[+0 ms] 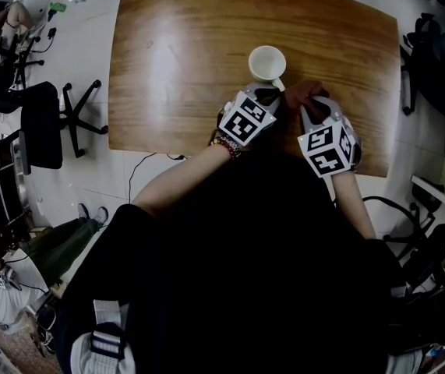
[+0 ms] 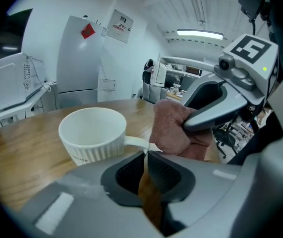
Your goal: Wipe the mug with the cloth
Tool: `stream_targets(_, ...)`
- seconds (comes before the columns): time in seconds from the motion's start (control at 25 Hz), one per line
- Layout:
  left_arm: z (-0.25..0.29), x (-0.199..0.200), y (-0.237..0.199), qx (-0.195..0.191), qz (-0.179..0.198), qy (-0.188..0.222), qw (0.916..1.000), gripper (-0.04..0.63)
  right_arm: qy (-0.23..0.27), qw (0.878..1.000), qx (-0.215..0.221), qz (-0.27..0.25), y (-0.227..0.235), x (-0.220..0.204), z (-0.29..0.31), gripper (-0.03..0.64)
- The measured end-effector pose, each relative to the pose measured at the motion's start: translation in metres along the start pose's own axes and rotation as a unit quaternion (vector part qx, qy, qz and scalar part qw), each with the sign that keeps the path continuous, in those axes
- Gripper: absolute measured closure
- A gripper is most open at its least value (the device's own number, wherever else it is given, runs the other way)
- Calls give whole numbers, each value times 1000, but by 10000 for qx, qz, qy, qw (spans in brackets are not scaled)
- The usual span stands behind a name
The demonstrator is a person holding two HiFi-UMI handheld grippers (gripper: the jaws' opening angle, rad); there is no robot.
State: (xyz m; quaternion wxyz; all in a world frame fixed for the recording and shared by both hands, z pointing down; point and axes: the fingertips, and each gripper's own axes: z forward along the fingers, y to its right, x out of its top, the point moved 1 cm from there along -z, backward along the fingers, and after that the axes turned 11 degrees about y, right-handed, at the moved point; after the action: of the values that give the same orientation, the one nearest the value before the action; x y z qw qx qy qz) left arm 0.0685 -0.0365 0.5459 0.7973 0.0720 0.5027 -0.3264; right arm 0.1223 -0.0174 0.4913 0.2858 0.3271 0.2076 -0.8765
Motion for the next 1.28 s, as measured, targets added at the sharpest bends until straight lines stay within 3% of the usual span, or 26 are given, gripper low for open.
stream_targets(0.32,17,9,2,-88,-37,244,9997,571,125,9998,-16,-146,1,13,-3,551)
stream_targets(0.6,-9,-13,6,-331,238,35,9992,591,29,9991,211,-369,-16,32,24,551)
stream_targets(0.84,-65,-31,-26,203,-42,102,9997,591,-386,9975,209,-559,-28,29,45,551)
stream_targets(1.08,-111,-35,-61,850,-549,385,9941,591,-511,9965,151,-651,-39,23,64,551)
stream_targets(1.28,-128,-26,-74,962,-661,753,9903,591,-791,9937,129,-789,-40,8,83,551)
